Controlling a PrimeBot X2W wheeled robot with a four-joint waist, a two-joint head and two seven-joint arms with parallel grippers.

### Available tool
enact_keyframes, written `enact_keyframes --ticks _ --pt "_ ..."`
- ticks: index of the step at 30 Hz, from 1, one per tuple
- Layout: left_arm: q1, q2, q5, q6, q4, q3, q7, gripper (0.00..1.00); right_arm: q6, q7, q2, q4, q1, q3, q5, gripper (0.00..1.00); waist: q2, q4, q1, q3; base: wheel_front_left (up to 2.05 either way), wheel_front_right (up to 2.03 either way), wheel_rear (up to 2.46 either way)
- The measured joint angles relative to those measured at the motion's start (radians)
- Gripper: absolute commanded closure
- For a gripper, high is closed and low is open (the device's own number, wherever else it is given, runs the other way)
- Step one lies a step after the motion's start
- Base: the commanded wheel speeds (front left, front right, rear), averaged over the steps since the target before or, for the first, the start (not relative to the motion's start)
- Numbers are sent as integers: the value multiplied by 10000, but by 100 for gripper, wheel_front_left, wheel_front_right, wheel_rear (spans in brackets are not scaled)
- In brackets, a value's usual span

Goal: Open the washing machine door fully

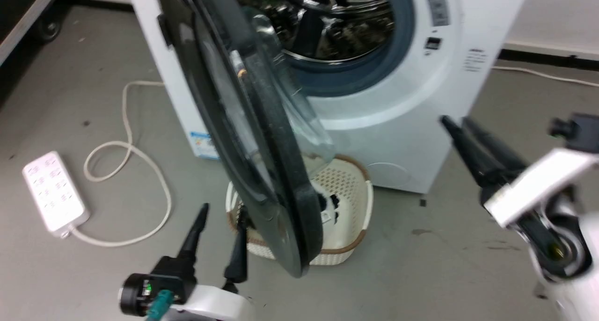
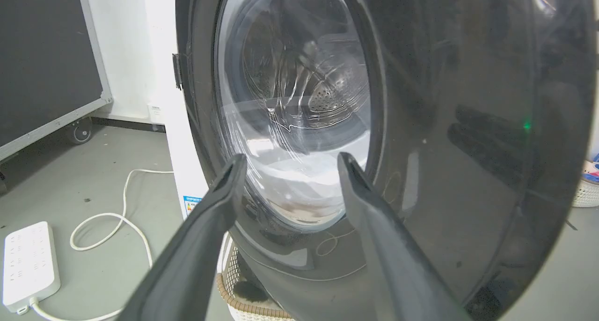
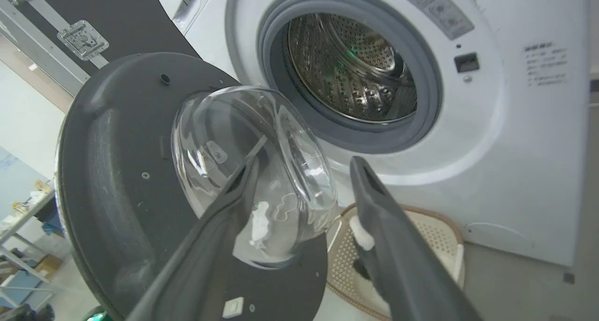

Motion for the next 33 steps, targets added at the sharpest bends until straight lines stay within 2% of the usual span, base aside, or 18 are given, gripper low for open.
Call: enact_keyframes --ticks 4,8,11,17,23,33 --pt "95 0 0 -15 -58 416 2 0 0 -2460 -1051 -575 801 368 -2383 0 0 -390 -1 -270 0 0 0" --pt "413 2 2 -88 -128 683 0 0 2 -4126 -1189 -554 1734 -44 -4771 0 0 -798 -1 -549 0 0 0" --pt "643 2 2 -94 -226 742 0 0 2 -4690 -844 -566 2483 -617 -6297 0 0 -1073 -1 -734 0 0 0" --pt "938 2 2 -174 -268 777 0 0 2 -5127 671 -1122 4038 -1896 -8575 0 0 -1393 -1 -987 0 0 0" --pt "1034 0 6 -284 -167 790 0 0 4 -5302 1778 -1338 5207 -2265 -9854 0 0 -1441 0 -1065 0 0 0" --pt "1183 2 31 -351 6 848 0 0 4 -5333 2209 -1338 5508 -2242 -10193 0 0 -1485 1 -1087 0 0 0"
